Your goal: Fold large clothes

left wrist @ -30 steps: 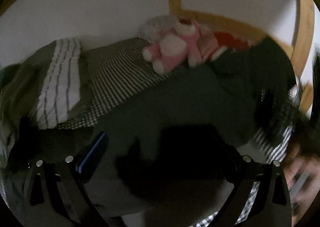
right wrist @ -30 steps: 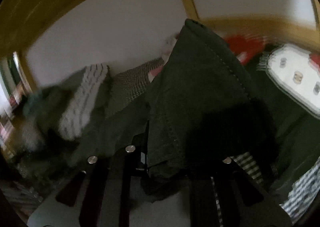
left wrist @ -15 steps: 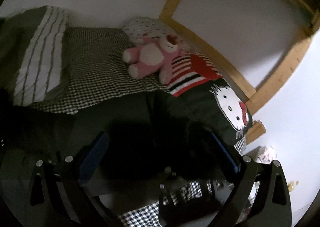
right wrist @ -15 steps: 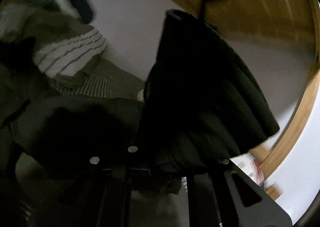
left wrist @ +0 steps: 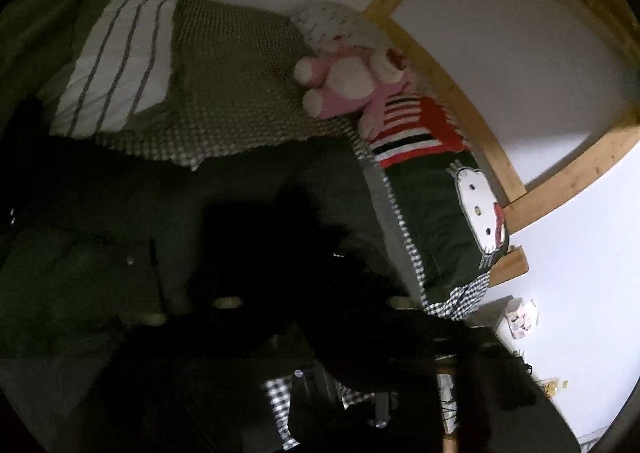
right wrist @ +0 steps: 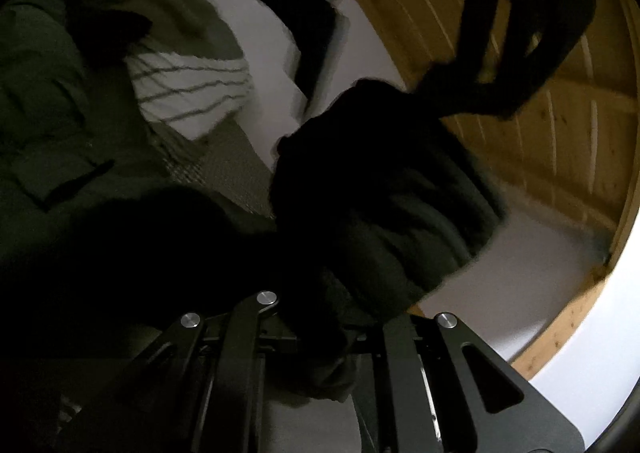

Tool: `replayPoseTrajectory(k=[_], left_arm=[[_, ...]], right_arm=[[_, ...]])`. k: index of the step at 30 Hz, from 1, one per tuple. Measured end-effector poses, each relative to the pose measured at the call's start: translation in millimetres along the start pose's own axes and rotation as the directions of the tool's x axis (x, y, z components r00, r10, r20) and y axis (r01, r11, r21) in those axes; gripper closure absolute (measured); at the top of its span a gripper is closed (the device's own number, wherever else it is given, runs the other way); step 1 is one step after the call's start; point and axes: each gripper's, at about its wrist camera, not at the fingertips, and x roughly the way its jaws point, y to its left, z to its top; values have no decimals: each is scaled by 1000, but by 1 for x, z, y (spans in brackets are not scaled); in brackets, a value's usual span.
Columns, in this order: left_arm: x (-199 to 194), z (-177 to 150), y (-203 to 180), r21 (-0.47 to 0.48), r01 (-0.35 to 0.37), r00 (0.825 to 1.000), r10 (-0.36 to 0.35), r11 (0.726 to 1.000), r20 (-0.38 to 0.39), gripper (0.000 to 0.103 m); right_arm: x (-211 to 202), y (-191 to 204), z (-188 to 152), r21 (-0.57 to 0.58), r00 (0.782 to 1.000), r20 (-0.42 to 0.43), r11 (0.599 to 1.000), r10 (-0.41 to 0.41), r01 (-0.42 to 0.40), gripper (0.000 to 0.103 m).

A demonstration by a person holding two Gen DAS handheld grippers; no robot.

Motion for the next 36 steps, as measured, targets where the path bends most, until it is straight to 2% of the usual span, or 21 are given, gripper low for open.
replayPoseTrajectory(k=[2, 3, 6, 10, 16, 22, 26, 29, 31, 34, 36], left_arm=[[-4, -2, 20, -33, 0, 1000, -1, 999, -6, 100], [-6, -3, 27, -42, -6, 1000, 6, 999, -4, 101], [-21, -9, 54, -87, 16, 1000, -15, 996, 15, 101], [-49, -18, 76, -71, -10, 998, 15, 997, 68, 101], [-111, -26, 125, -88, -42, 988, 54, 995, 143, 101], [-176, -32, 186, -93, -168, 963, 184, 981, 198, 101], [-204, -34, 236, -96, -251, 948, 265, 963, 175, 101], [-209, -37, 273, -71, -351, 925, 358, 934, 131, 101], [-201, -41, 301, -48, -426, 898, 429, 903, 94, 101], [-187, -46, 341, -50, -488, 870, 490, 872, 53, 100], [-171, -48, 378, -77, -531, 846, 534, 844, 17, 98]], right_arm=[[-9, 5, 9, 1, 1000, 16, 1000, 7, -7, 93], [-14, 5, 12, 2, 1000, 21, 1000, 5, -5, 93], [-25, 10, 24, 10, 999, 38, 1000, 8, -9, 93], [-42, 14, 47, 13, 996, 83, 1000, 18, -19, 93], [-67, 37, 101, 24, 986, 158, 998, 47, -51, 93], [-102, 77, 169, 24, 965, 237, 992, 114, -124, 94], [-127, 117, 211, 7, 949, 264, 983, 174, -182, 95], [-145, 155, 231, -34, 934, 272, 972, 232, -232, 95], [-163, 178, 238, -69, 924, 271, 963, 269, -260, 95], [-172, 224, 252, -136, 911, 234, 939, 340, -316, 94], [-167, 254, 258, -156, 900, 185, 916, 396, -371, 93]])
